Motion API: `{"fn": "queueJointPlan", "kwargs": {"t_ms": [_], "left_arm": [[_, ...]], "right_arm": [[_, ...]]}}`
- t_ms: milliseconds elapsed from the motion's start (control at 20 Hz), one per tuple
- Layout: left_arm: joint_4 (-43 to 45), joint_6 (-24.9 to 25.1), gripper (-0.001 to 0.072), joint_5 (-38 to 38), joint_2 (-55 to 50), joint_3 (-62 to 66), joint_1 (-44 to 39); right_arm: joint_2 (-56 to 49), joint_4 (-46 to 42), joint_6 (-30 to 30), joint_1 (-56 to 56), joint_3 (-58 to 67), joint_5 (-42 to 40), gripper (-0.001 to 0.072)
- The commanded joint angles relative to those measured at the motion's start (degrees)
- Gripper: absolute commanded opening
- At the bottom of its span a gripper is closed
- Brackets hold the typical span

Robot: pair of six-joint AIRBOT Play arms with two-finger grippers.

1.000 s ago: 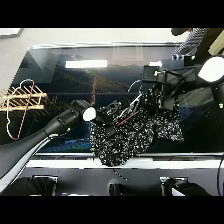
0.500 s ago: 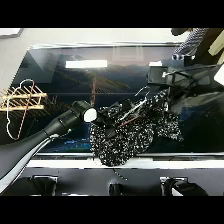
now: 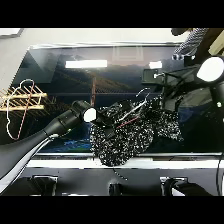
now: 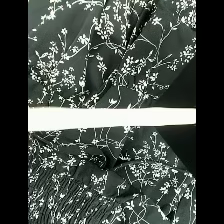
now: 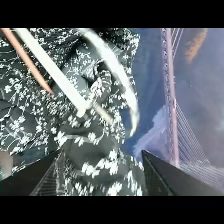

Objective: Fold the clothes and pants, and hang the long-sleeved shirts on hangers.

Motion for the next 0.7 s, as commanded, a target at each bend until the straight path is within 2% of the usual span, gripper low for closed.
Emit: {"fn": "queueJointPlan", "kwargs": {"t_ms": [0, 100, 200, 250, 300, 450, 550, 600, 650], "left_arm": [[0.09, 0.11, 0.0021, -0.07, 0.0, 0.0, 0.02], [0.09, 0.11, 0.0021, -0.07, 0.0, 0.0, 0.02], [0.09, 0.11, 0.0021, -0.07, 0.0, 0.0, 0.02], [0.09, 0.11, 0.0021, -0.07, -0.02, 0.0, 0.02], [0.11, 0.11, 0.002, -0.07, 0.0, 0.0, 0.02], [0.09, 0.11, 0.0021, -0.07, 0.0, 0.0, 0.04], [0.09, 0.11, 0.0021, -0.07, 0.0, 0.0, 0.02], [0.11, 0.11, 0.0021, -0.07, 0.0, 0.0, 0.02], [0.09, 0.11, 0.0021, -0.07, 0.0, 0.0, 0.02]], "right_arm": [[-3.02, 0.92, -1.22, -0.02, 0.02, -1.18, 0.0561], [-3.89, 1.81, -1.22, -0.02, 0.0, -1.16, 0.0525], [-4.04, 1.97, -1.2, -0.02, 0.02, -0.79, 0.0523], [-4.04, 1.95, -1.18, -0.02, 0.02, -0.07, 0.0469], [-4.04, 1.97, -1.18, -0.02, 0.0, 1.07, 0.0374], [-3.89, 1.97, -1.18, -0.02, 0.02, 3.48, 0.0273], [-3.41, 1.97, -1.18, -0.02, 0.02, 3.58, 0.0251], [-3.15, 1.95, -1.18, -0.02, 0.02, 3.58, 0.0179], [-2.71, 1.92, -1.14, -0.02, 0.02, 3.74, 0.0044]]}}
